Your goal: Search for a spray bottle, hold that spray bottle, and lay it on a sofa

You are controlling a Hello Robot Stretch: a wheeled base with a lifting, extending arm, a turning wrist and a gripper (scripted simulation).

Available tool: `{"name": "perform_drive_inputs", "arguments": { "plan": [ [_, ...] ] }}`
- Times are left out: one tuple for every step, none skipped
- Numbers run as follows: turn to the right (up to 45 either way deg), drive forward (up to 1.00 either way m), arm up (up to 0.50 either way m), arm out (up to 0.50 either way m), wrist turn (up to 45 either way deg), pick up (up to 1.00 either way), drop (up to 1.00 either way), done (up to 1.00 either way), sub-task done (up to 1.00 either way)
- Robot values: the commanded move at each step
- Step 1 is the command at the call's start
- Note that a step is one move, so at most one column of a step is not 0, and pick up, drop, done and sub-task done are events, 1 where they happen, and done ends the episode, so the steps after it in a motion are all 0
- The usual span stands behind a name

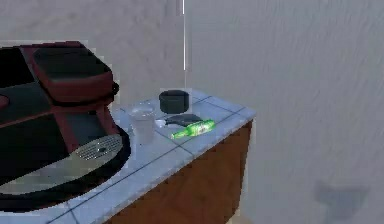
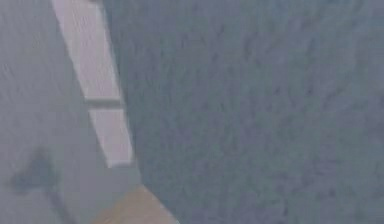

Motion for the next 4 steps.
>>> {"name": "perform_drive_inputs", "arguments": {
  "plan": [
    [-45.0,0.00,0.00,0.00,0.0,0.00,0.00,0.00,0.00],
    [-36.0,0.00,0.00,0.00,0.0,0.00,0.00,0.00,0.00],
    [0.0,0.00,0.50,0.00,0.0,0.00,0.00,0.00,0.00],
    [0.0,0.00,0.38,0.00,0.0,0.00,0.00,0.00,0.00]
  ]
}}
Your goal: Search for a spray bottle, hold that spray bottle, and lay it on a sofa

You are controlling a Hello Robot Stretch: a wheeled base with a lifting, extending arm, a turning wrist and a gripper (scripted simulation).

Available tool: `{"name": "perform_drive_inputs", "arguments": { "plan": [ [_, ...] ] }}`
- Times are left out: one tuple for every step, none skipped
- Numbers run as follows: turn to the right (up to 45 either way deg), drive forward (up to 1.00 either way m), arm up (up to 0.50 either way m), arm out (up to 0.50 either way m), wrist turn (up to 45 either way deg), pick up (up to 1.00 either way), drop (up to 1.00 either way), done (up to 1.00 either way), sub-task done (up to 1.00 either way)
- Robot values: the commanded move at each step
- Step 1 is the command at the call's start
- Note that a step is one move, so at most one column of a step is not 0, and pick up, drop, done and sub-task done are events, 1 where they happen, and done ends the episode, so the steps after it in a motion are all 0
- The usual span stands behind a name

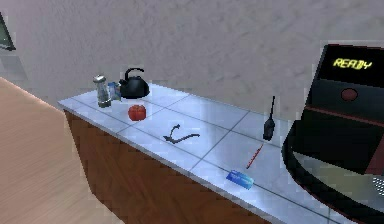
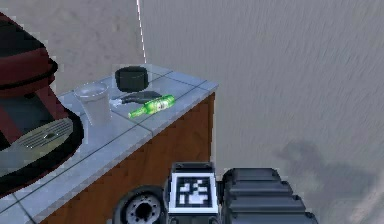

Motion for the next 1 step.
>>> {"name": "perform_drive_inputs", "arguments": {
  "plan": [
    [0.0,0.00,0.00,0.50,0.0,0.00,0.00,0.00,0.00]
  ]
}}
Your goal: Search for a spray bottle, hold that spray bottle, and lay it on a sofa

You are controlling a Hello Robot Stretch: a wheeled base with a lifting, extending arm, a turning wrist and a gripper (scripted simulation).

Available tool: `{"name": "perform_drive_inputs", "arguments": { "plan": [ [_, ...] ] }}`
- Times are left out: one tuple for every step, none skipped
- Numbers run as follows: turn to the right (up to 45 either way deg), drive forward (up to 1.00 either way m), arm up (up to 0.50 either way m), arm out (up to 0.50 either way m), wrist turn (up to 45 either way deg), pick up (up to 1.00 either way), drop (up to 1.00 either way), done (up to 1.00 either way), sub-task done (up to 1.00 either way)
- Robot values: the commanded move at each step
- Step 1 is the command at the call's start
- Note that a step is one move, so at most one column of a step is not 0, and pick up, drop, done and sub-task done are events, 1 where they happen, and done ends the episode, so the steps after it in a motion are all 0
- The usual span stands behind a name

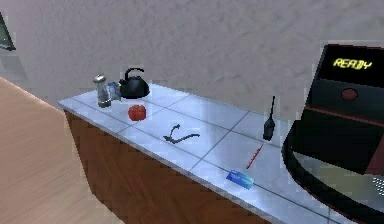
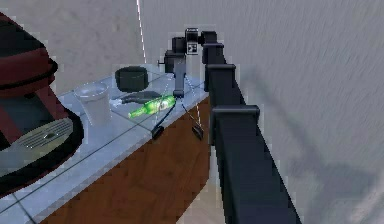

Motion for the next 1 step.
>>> {"name": "perform_drive_inputs", "arguments": {
  "plan": [
    [0.0,0.00,0.00,0.00,45.0,0.00,0.00,0.00,0.00]
  ]
}}
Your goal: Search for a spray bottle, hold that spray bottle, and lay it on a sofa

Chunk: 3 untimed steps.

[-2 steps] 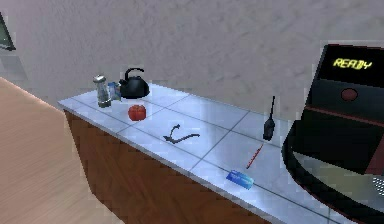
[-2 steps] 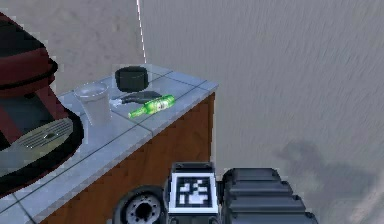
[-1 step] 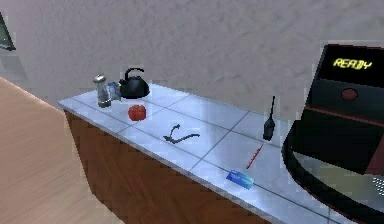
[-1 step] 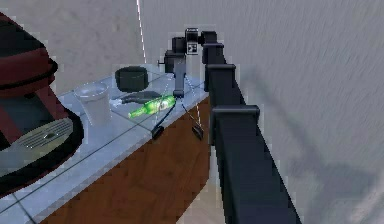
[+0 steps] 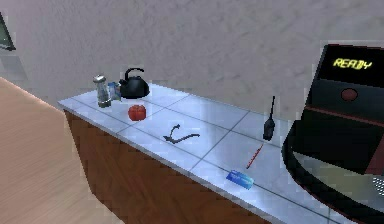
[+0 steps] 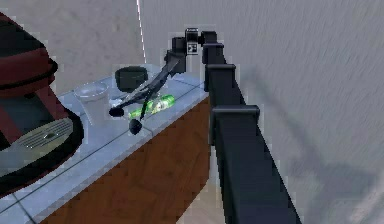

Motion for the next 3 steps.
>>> {"name": "perform_drive_inputs", "arguments": {
  "plan": [
    [0.0,0.00,0.00,0.00,45.0,0.00,0.00,0.00,0.00],
    [0.0,0.00,0.00,0.00,27.0,0.00,0.00,0.00,0.00],
    [0.0,0.00,-0.14,0.00,0.0,0.00,0.00,0.00,0.00]
  ]
}}
